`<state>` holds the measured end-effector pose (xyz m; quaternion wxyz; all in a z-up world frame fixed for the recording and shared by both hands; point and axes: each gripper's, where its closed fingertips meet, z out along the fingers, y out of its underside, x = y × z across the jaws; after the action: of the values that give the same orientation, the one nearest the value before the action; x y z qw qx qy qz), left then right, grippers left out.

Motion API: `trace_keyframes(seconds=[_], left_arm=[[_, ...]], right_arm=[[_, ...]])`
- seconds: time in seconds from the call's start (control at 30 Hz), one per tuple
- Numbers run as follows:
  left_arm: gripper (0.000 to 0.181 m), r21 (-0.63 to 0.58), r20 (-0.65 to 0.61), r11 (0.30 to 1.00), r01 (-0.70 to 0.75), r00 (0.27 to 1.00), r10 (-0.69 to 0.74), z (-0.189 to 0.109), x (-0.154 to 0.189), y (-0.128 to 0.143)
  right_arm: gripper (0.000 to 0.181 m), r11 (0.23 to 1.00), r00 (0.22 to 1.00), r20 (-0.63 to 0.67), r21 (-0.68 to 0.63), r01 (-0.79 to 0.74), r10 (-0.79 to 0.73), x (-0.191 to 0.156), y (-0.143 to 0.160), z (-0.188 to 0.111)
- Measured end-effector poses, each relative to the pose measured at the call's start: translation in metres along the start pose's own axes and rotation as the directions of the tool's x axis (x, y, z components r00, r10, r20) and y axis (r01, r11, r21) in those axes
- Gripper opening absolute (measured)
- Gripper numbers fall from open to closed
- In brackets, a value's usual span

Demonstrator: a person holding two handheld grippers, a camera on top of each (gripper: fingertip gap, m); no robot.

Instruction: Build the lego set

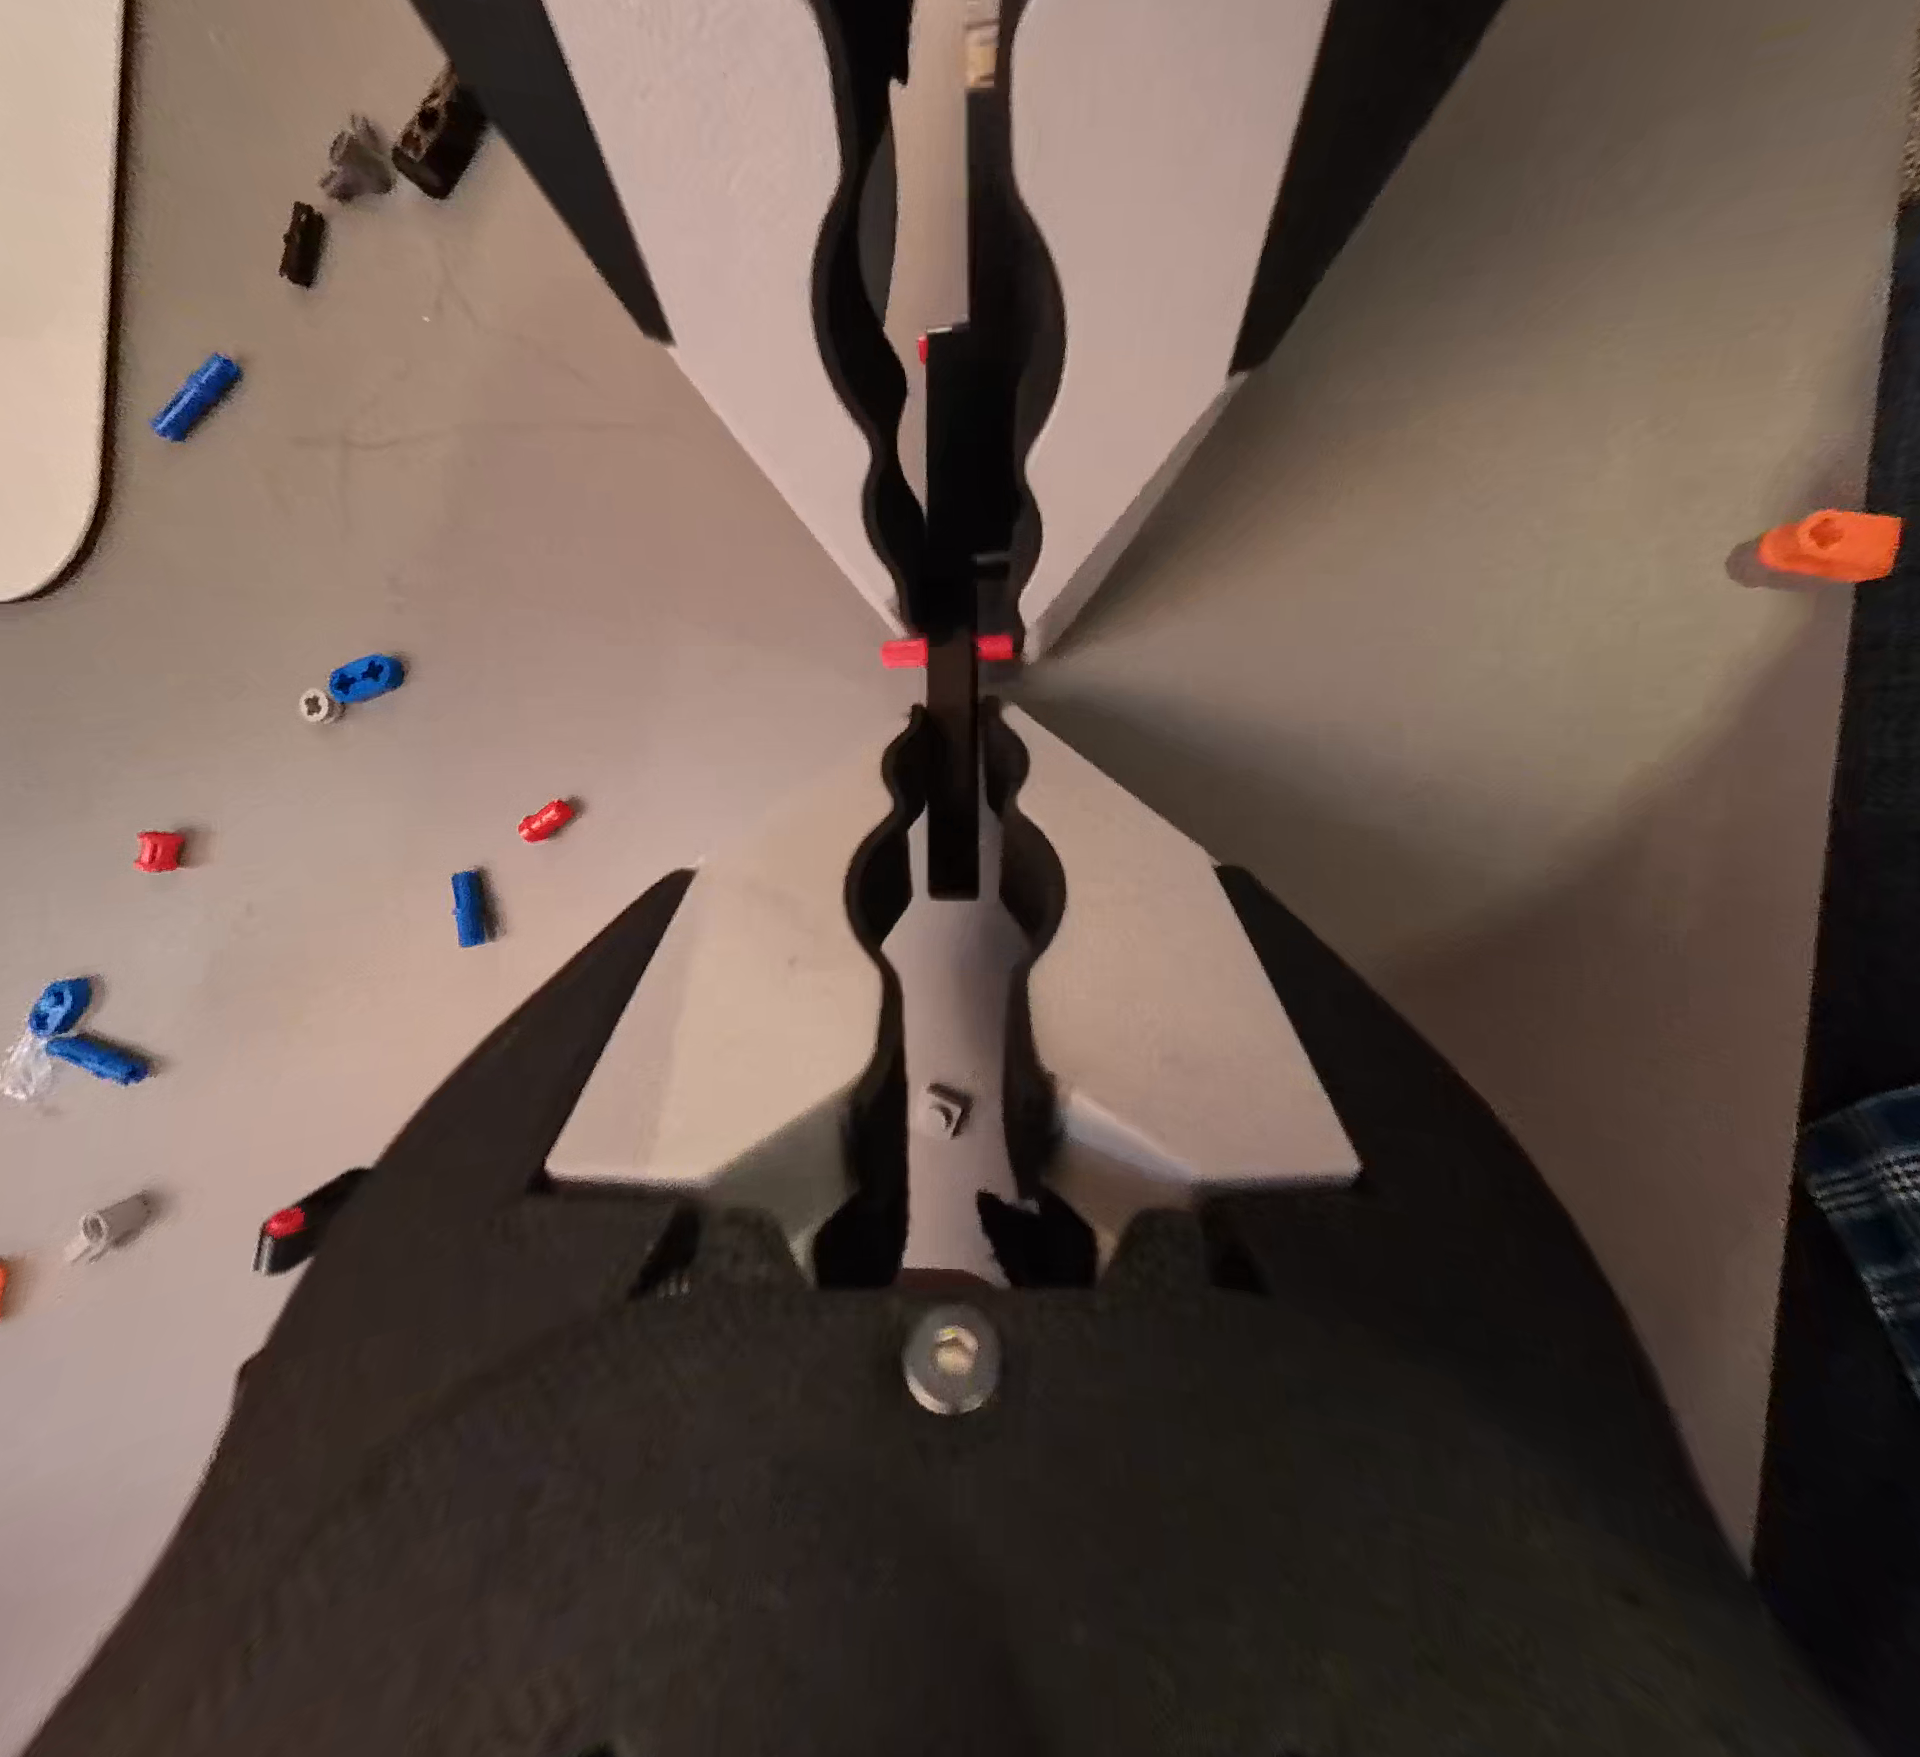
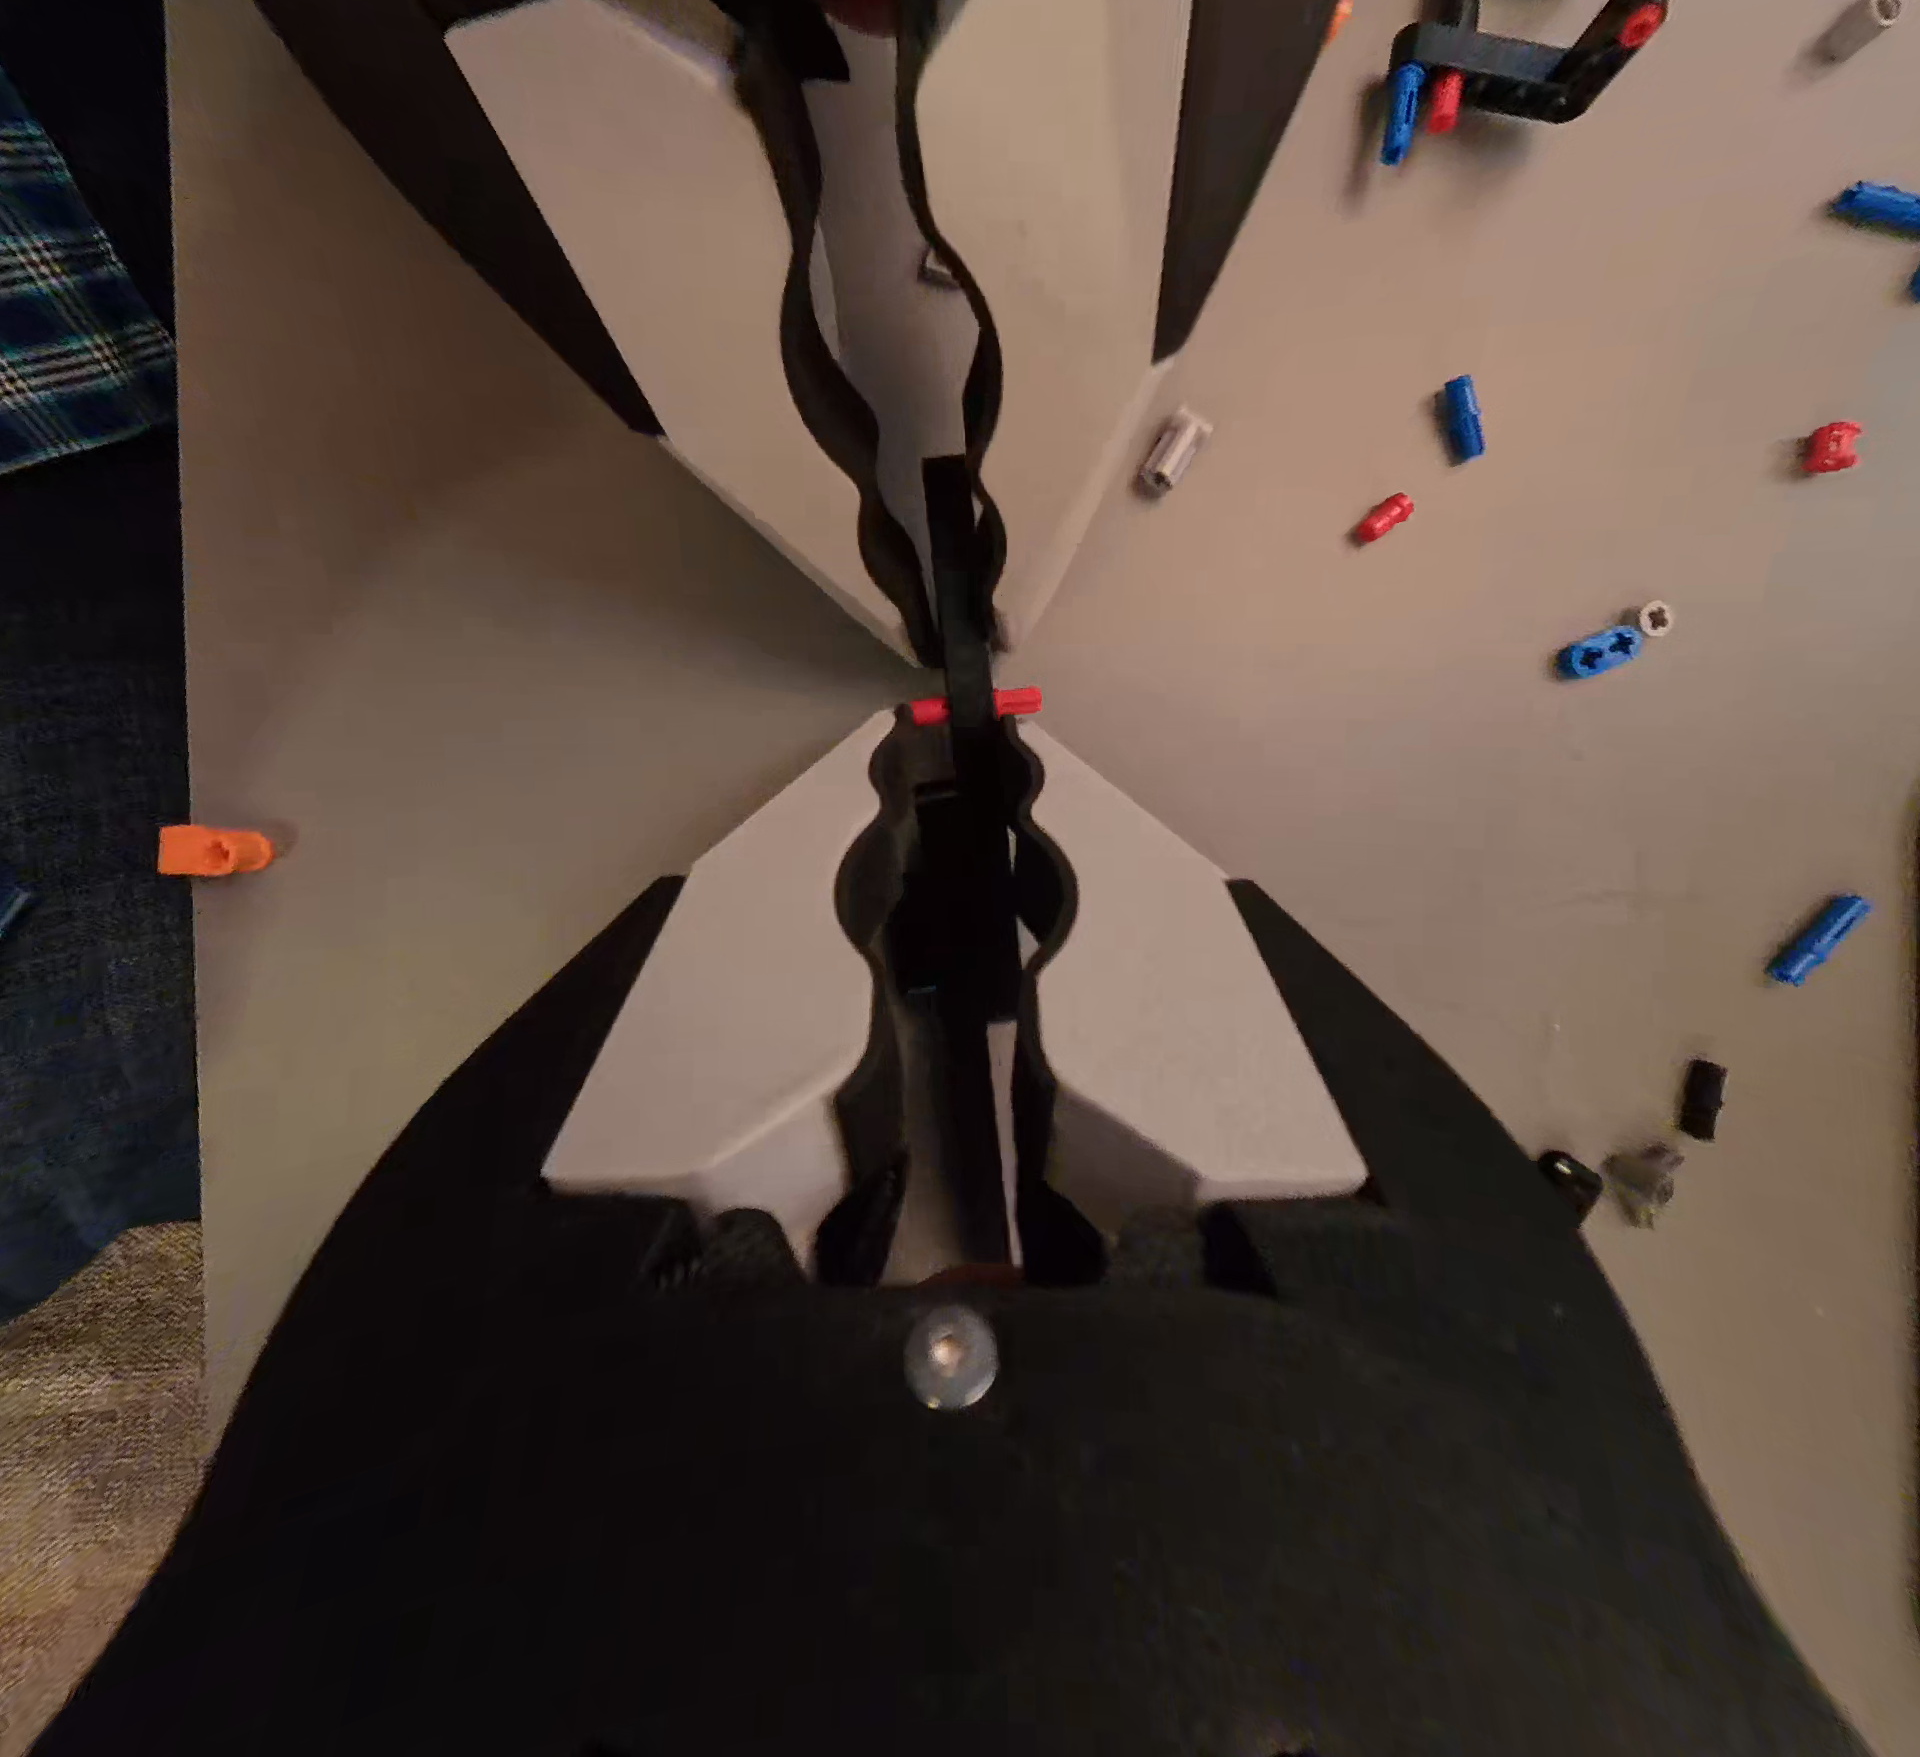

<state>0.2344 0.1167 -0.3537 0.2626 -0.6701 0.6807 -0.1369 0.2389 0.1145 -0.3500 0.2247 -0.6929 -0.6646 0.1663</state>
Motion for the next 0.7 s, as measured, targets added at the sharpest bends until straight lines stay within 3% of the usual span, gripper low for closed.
trace_keyframes(seconds=[0.03,0.7], left_arm=[[0.007,0.003,-0.007,1.0,0.017,1.0,-0.017,0.0007,-0.0006,-0.0006],[0.006,0.059,0.066,0.995,0.08,0.994,-0.083,0.0045,0.0,-0.007]], right_arm=[[0.013,1.0,1.0,0.003,0.002,-0.009,0.009,0.0002,0.0007,0.0008],[0.013,0.997,0.998,0.005,0.034,-0.064,0.064,0.0015,0.0029,0.0027]])
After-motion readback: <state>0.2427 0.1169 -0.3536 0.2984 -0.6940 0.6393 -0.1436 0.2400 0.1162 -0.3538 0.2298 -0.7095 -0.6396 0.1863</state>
